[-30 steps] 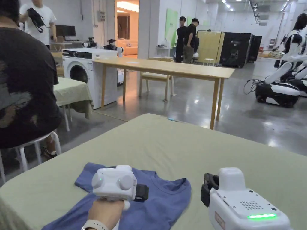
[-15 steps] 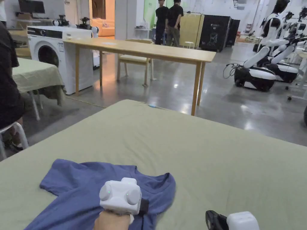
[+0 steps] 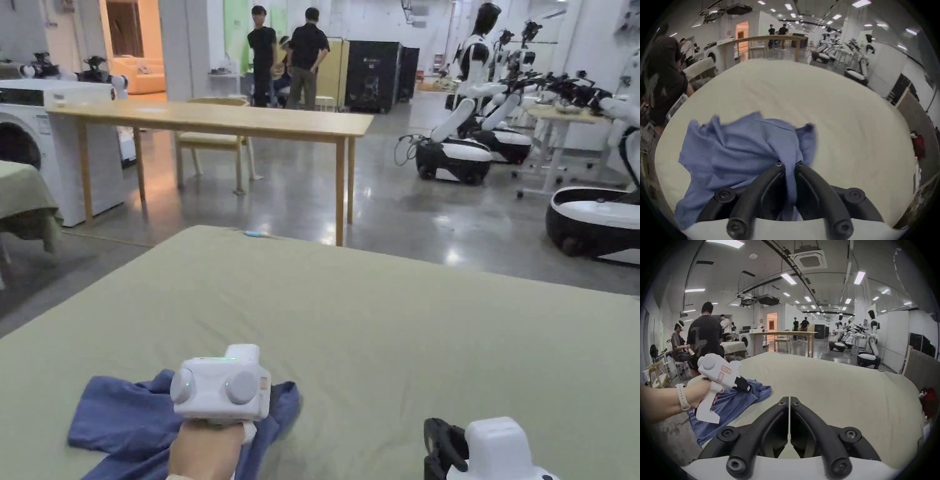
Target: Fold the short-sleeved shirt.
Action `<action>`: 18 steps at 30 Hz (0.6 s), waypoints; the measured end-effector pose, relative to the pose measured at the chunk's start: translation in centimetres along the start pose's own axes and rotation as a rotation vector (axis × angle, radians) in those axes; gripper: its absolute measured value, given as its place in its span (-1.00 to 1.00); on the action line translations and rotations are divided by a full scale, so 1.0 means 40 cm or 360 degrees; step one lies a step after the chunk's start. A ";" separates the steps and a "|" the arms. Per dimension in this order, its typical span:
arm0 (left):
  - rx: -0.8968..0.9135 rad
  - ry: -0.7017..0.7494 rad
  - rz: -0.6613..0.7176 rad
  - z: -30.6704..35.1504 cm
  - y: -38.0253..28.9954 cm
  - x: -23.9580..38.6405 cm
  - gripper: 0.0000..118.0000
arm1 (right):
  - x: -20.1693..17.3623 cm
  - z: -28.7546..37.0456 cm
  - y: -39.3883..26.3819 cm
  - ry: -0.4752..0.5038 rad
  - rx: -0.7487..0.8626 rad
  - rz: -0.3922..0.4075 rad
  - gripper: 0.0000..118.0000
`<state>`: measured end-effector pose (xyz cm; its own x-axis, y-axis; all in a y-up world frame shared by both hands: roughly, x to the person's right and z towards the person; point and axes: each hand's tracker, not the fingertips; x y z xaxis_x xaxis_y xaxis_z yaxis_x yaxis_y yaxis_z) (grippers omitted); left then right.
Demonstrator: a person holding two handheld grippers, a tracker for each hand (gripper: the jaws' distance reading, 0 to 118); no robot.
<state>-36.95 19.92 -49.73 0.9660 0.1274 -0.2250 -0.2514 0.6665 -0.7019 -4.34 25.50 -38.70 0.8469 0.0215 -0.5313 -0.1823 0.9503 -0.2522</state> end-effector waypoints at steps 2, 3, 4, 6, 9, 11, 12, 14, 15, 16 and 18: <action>0.0047 -0.0100 -0.0053 0.032 0.025 0.093 -0.92 | 0.043 0.042 0.020 -0.0104 0.0031 0.0003 -0.95; 0.0071 -0.0154 -0.0083 0.051 0.034 0.152 -0.92 | 0.070 0.069 0.027 -0.0147 0.0043 -0.0012 -0.95; 0.0087 -0.0212 -0.0104 0.068 0.039 0.208 -0.92 | 0.094 0.093 0.032 -0.0167 0.0053 -0.0025 -0.95; 0.0116 -0.0346 -0.0154 0.039 0.089 0.318 -0.92 | 0.154 0.145 0.037 -0.0252 0.0077 -0.0048 -0.95; 0.0132 -0.0555 -0.0239 0.071 0.109 0.519 -0.92 | 0.242 0.218 0.028 -0.0370 0.0084 -0.0071 -0.95; 0.0138 -0.0668 -0.0309 0.089 0.098 0.657 -0.92 | 0.300 0.263 0.018 -0.0444 0.0068 -0.0099 -0.95; 0.0124 -0.0731 -0.0366 0.098 0.090 0.737 -0.92 | 0.332 0.287 0.010 -0.0474 0.0063 -0.0115 -0.95; 0.0103 -0.0823 -0.0451 0.109 0.050 0.872 -0.92 | 0.385 0.328 -0.011 -0.0541 0.0062 -0.0136 -0.95; 0.0076 -0.0867 -0.0476 0.109 0.027 0.941 -0.92 | 0.412 0.348 -0.023 -0.0564 0.0055 -0.0142 -0.95; 0.0037 -0.0902 -0.0488 0.105 0.003 0.999 -0.92 | 0.435 0.364 -0.035 -0.0587 0.0050 -0.0141 -0.95; -0.0036 -0.0928 -0.0576 0.061 -0.061 1.116 -0.92 | 0.480 0.395 -0.068 -0.0650 0.0033 -0.0126 -0.95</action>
<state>6.95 25.78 -56.43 0.8625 0.2784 0.4226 0.0985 0.7268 -0.6797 20.33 28.22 -35.44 0.9873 0.0655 -0.1450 -0.1020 0.9599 -0.2610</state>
